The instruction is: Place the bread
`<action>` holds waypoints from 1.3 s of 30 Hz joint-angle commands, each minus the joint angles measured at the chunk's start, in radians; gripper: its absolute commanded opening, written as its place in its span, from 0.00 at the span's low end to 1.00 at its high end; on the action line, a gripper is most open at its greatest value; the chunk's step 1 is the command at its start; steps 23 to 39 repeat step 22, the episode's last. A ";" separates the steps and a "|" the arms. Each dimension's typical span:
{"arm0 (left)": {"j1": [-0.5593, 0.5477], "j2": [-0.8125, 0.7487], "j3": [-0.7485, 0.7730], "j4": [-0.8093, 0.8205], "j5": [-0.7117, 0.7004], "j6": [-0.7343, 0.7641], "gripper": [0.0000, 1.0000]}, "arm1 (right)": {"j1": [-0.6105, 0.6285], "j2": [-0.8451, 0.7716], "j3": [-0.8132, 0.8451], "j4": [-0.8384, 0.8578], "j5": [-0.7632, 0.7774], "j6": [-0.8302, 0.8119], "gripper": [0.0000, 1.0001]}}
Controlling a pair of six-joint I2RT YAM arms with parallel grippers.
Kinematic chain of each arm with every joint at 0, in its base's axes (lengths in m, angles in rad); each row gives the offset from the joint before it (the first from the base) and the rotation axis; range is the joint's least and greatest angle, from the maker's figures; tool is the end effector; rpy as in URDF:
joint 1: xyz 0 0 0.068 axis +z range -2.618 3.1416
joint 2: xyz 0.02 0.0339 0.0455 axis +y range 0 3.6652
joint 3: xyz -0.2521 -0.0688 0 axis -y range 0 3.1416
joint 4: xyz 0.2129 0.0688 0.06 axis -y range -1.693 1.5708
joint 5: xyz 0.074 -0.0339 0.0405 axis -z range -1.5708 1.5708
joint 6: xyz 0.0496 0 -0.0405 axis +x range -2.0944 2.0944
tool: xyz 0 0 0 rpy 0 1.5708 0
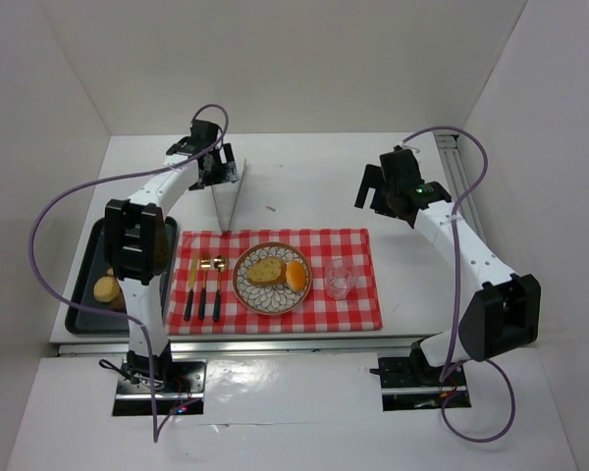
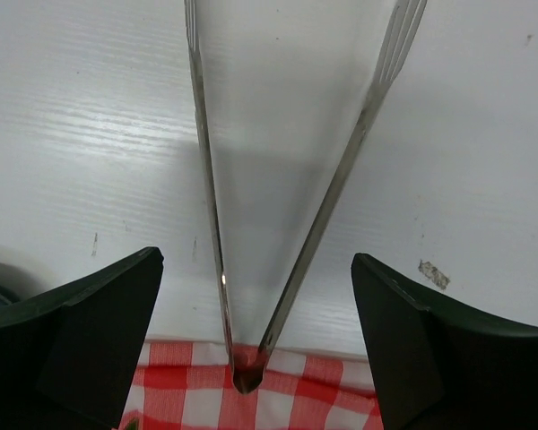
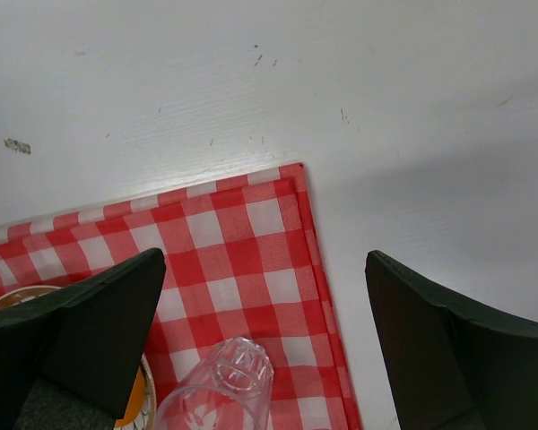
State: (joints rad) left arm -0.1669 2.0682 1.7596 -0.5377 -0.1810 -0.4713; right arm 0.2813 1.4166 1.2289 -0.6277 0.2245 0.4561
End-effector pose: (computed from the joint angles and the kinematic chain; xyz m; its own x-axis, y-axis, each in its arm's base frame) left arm 0.4381 -0.0647 0.2356 -0.6787 -0.3386 -0.6517 -0.2945 0.9384 -0.1808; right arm 0.2774 0.0687 0.2928 -0.6825 0.2497 -0.6869 0.1967 0.9679 0.1565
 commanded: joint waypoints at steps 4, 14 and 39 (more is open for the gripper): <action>0.000 -0.248 0.034 -0.123 0.015 -0.006 1.00 | -0.008 0.001 0.009 0.036 0.012 0.010 1.00; 0.000 -0.592 -0.308 -0.114 0.116 -0.006 1.00 | -0.008 -0.027 -0.011 0.025 0.024 0.010 1.00; 0.029 -0.718 -0.446 -0.039 0.204 0.014 1.00 | -0.008 -0.085 -0.045 0.025 0.033 0.010 1.00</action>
